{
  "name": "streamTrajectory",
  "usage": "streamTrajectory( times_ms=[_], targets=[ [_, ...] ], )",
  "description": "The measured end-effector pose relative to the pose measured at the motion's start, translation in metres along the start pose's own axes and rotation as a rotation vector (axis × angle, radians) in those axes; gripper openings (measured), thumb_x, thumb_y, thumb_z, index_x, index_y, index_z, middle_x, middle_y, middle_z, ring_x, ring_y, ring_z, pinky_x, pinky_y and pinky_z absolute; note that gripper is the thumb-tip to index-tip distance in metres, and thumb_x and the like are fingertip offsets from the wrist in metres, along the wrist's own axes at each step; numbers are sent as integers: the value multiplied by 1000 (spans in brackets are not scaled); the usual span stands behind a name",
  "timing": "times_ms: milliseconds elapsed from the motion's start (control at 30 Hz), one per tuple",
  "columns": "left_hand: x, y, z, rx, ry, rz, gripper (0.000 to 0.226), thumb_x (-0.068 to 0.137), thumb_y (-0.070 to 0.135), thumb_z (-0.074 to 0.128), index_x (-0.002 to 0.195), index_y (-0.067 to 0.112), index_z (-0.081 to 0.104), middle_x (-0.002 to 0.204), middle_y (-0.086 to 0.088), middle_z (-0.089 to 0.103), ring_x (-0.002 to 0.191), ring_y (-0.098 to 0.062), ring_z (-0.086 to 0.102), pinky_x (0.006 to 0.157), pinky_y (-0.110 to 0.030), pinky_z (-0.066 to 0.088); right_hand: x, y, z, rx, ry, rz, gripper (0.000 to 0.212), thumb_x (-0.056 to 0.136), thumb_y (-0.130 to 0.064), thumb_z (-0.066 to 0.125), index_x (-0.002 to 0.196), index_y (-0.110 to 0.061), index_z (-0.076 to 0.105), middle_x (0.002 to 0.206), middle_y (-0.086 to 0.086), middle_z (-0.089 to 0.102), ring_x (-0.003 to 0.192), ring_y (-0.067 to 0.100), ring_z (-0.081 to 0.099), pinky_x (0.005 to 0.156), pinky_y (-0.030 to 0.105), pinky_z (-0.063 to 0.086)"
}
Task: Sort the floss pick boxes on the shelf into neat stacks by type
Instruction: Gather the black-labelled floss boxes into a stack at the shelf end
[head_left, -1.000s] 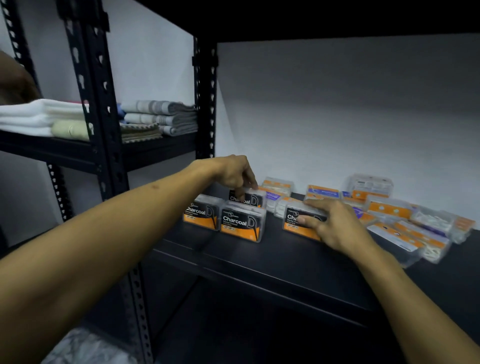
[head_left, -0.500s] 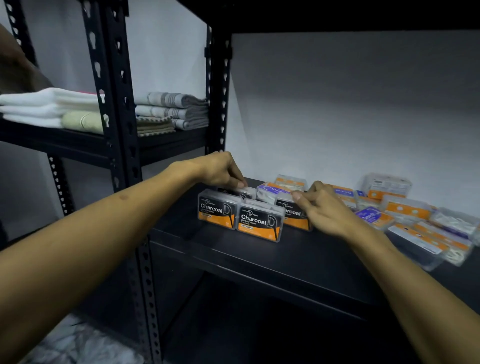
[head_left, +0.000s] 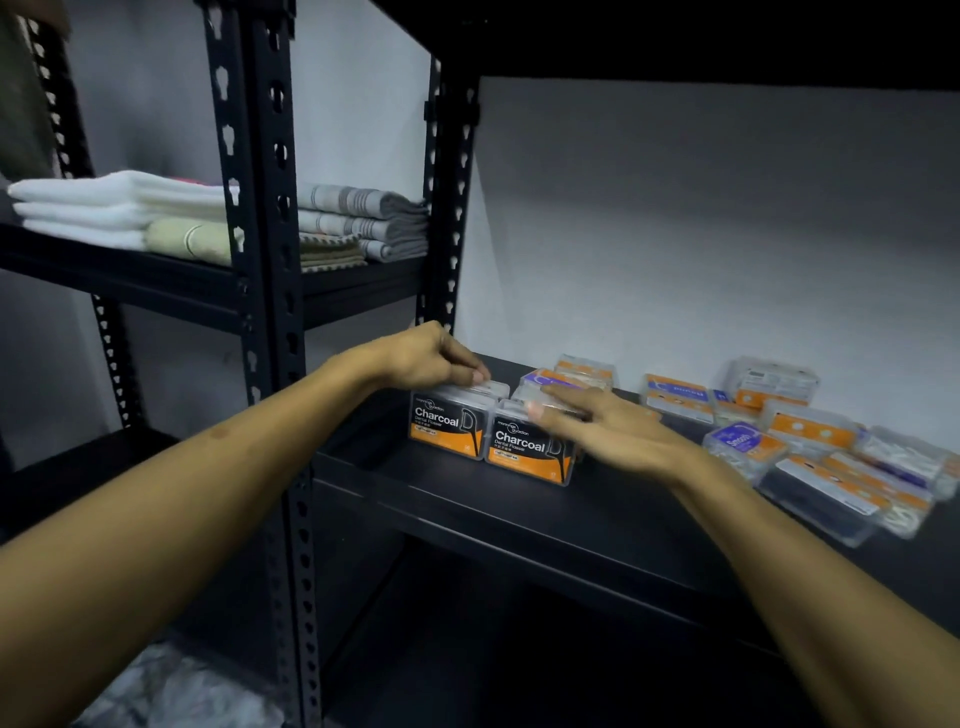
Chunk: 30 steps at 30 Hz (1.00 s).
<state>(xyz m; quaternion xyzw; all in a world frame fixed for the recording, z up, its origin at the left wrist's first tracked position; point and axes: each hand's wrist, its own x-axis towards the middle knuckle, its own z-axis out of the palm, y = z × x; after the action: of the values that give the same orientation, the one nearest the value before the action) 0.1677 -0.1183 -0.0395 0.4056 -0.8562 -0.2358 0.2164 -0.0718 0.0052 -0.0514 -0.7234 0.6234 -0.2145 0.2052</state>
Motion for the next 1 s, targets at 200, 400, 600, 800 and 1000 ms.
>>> streamTrajectory(
  times_ms=[200,400,600,800,1000],
  targets=[
    [-19,-8,41,-545,208,-110,19,94,20,65,108,16,77,102,4,77,89,-6,70,75,-12,51,8,19,19,38,75,-52,96,66,-72,73,149,-41,37,145,-4,47,130,16,50,110,39,43],
    [-22,-8,56,-745,401,-221,30,83,23,77,112,20,71,102,-3,75,80,-15,73,69,-24,56,2,23,33,216,171,-56,83,72,-55,81,144,-40,43,143,-9,46,130,11,47,113,34,39],
    [-23,-8,63,-824,430,-252,16,81,22,77,89,13,68,81,-2,72,72,-15,67,66,-27,52,-3,24,36,358,202,-12,71,64,-48,89,122,-32,51,115,-13,68,104,4,66,99,36,52],
    [-25,-6,62,-860,387,-232,10,85,16,70,92,11,67,80,-4,68,74,-17,65,67,-28,50,-3,26,37,371,222,-27,72,60,-54,89,120,-36,52,116,-14,68,105,4,66,100,37,52],
    [-28,-4,60,-887,339,-224,6,87,13,67,93,12,67,78,-3,68,69,-16,65,60,-25,49,-7,25,37,360,258,-32,69,60,-50,91,117,-36,55,112,-14,69,100,1,67,96,34,54]
  ],
)
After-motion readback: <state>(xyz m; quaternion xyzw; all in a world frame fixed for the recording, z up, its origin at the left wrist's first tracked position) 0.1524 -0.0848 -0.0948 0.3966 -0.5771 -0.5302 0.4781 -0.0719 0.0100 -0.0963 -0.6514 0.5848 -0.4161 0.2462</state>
